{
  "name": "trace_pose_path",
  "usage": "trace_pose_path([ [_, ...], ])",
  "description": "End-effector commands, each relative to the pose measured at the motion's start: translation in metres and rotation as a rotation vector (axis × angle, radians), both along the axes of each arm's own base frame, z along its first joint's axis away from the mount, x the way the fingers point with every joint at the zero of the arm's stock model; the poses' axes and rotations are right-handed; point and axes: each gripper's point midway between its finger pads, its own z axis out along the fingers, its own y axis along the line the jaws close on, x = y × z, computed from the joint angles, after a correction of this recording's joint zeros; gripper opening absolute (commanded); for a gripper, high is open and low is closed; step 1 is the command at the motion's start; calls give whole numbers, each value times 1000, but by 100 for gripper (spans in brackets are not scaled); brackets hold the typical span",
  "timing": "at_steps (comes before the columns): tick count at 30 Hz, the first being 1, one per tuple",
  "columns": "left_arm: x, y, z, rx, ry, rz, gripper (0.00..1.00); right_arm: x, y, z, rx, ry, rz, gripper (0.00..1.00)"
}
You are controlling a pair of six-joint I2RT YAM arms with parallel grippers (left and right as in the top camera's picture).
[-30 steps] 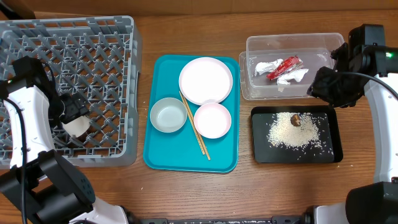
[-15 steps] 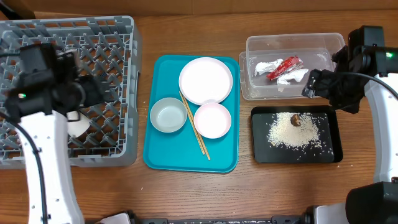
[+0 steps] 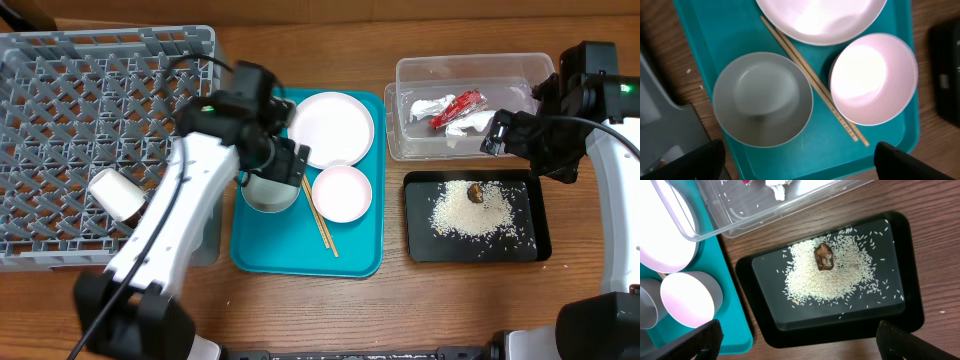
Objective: Sort waste into correct bins and load items into the dishwasher
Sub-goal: 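Grasp the grey bowl on the teal tray with the left gripper, then set the grey bowl tilted into the dish rack with left gripper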
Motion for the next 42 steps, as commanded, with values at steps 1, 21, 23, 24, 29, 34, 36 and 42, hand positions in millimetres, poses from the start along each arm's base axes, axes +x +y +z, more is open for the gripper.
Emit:
trace_pose_path([
  [1,-1,-1,-32,131,71,-56,92,1,0,6,2,-26,-1,100],
  [21,-22,-4,-126,276,350,-106,48,2,0,6,2,-24,-1,100],
  [23,-22,-3,-126,276,350,-101,44,2,0,6,2,-24,-1,100],
  [24,-22,-3,-126,277,351,-102,42,2,0,6,2,-24,-1,100],
  [29,-23,-3,-127,278,353,-91,29,1,0,6,2,-21,-1,100],
  [34,-23,-3,-127,278,353,-85,13,1,0,6,2,-21,-1,100],
  [36,-23,-3,-127,278,353,-83,4,1,0,6,3,-21,-2,100],
  [42,-15,-6,-119,268,327,-36,4,1,0,6,3,-21,-1,100],
])
